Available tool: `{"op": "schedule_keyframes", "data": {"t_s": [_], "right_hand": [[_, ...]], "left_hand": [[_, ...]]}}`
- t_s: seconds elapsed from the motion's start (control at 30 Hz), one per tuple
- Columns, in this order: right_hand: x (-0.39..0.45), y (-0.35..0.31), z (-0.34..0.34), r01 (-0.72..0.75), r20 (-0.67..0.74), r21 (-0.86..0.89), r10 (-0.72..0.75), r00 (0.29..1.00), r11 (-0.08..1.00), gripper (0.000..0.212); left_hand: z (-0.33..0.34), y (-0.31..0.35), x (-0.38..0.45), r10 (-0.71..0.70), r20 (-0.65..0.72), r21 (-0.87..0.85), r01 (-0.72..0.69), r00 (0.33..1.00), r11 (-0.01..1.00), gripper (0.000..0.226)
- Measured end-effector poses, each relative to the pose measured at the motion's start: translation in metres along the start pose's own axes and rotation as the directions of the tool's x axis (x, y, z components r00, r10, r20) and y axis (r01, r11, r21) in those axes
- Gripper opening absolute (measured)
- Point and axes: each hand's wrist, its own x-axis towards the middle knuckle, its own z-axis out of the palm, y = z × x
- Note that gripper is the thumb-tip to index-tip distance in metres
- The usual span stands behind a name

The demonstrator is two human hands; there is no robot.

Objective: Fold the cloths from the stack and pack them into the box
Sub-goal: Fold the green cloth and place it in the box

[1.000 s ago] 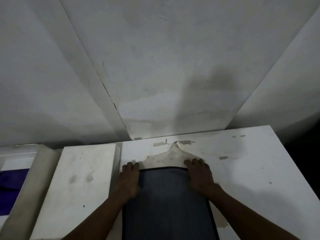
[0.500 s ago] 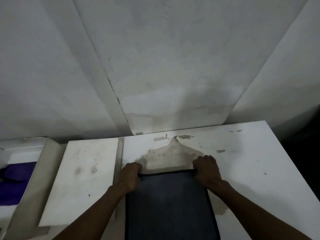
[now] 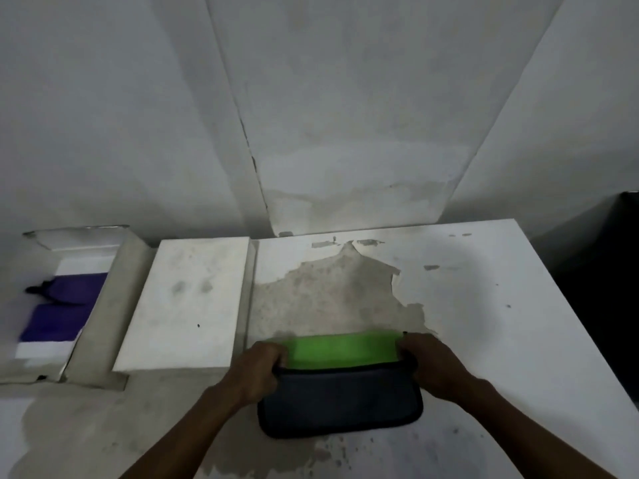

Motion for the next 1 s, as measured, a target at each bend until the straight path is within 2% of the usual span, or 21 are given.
{"op": "schedule_keyframes", "data": {"t_s": [0.07,0.2,0.3,0.37,0.53,0.6,0.7,0.73,0.83,0.93,1.0], "right_hand": [[-0.018,0.001,0.013,-0.010,0.026,0.020,0.010,1.000,1.000,0.020],[-0.042,0.002,0.027,-0.022,0.053,-0.014,0.023,0.998,1.000,0.030],[-0.051,-0.001,0.031,-0.011,0.013,-0.095,0.012,1.000,0.995,0.025],[-0.055,0.000,0.035,0.006,-0.025,-0.124,-0.009,1.000,0.992,0.022],[-0.067,0.010,0.048,0.017,-0.020,-0.112,-0.020,1.000,0.994,0.026],[-0.069,0.009,0.045,0.031,0.038,-0.110,-0.027,0.999,0.993,0.033],[-0.069,0.002,0.035,-0.002,0.125,-0.099,0.015,0.992,0.995,0.042],[-0.068,0.001,0.034,-0.030,0.087,-0.062,0.036,0.996,0.998,0.044],[-0.060,0.002,0.038,-0.100,-0.141,0.111,0.116,0.983,0.989,0.042],[-0.045,-0.005,0.036,-0.156,-0.218,0.179,0.194,0.957,0.971,0.025],[-0.033,-0.012,0.034,-0.152,-0.314,0.177,0.202,0.928,0.972,0.015]], "left_hand": [[0.014,-0.002,-0.013,0.000,0.052,0.000,0.000,0.999,1.000,0.041],[0.039,-0.010,-0.030,0.001,0.120,0.026,-0.004,0.993,1.000,0.042],[0.050,-0.019,-0.040,-0.023,0.097,0.057,0.017,0.995,0.998,0.028],[0.057,-0.023,-0.046,-0.024,0.065,0.061,0.020,0.998,0.998,0.028],[0.065,-0.027,-0.055,-0.038,0.042,0.046,0.036,0.998,0.998,0.018],[0.062,-0.022,-0.056,-0.055,0.075,0.054,0.051,0.996,0.997,0.024],[0.058,-0.016,-0.052,-0.115,0.149,0.091,0.103,0.982,0.991,0.046],[0.056,-0.014,-0.050,-0.117,0.132,0.094,0.105,0.984,0.990,0.045],[0.050,-0.008,-0.044,-0.091,-0.016,0.047,0.091,0.996,0.995,0.030],[0.045,-0.004,-0.035,-0.017,-0.201,0.027,0.023,0.979,0.999,0.049],[0.040,0.001,-0.029,0.034,-0.270,0.056,-0.019,0.962,0.998,0.049]]}}
